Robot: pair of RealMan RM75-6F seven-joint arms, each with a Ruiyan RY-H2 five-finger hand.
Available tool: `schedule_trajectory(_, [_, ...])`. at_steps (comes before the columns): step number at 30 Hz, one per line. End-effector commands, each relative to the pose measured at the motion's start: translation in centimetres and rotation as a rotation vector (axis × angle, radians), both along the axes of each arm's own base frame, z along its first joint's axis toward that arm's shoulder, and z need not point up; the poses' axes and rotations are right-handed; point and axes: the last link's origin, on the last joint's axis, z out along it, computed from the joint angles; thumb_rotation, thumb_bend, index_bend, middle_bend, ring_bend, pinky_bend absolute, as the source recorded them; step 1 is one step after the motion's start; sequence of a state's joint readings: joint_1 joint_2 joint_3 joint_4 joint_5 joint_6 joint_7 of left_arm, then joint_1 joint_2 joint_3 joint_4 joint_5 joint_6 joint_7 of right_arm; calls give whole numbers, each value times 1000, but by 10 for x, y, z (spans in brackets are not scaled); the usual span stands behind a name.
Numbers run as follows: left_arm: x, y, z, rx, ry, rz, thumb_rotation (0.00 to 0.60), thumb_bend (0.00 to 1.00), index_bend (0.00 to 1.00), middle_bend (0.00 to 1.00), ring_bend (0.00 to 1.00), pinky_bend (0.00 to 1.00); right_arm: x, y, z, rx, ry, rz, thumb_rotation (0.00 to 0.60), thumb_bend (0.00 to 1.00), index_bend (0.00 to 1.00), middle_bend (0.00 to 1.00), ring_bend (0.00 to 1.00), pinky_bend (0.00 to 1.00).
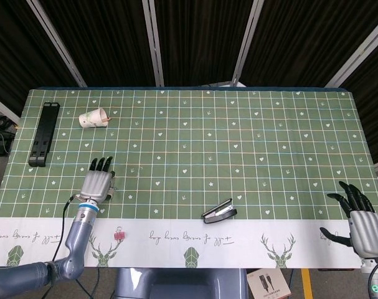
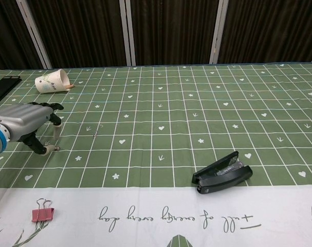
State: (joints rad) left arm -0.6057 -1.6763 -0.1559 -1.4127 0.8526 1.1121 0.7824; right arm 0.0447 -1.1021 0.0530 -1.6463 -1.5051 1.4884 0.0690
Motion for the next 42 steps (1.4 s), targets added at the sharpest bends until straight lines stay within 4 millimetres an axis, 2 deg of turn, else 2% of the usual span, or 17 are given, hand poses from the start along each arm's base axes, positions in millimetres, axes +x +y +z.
schedule_trajectory(1, [1,0,-2,-5,3,-2,600,299,484,0,0,0,0,0,0,0,0,-1,600,72,264,44,0,131])
schedule_trajectory(19, [-1,-2,-11,-14,20,8,600,301,512,0,0,0,0,0,0,-1,-3,-1,600,73,263,45,0,131])
schedule_trajectory(25, [-1,-3,-14,-5,4,12,600,352,592,0,0,0,0,1,1,-6,-5,-2,600,74,264,45,0,131])
schedule_trajectory(28, [1,-3,-12,3,-12,3,600,379,614,0,0,0,0,1,1,-3,-5,-4,600,73,264,45,0,131])
schedule_trajectory(37, [11,1,2,35,-59,-16,600,377,625,0,0,0,0,1,1,-3,-6,-4,600,73,264,45,0,131])
schedule_trajectory(42, [18,2,9,87,-177,-6,600,378,633,0,0,0,0,1,1,-3,-7,-5,600,73,264,45,0,131])
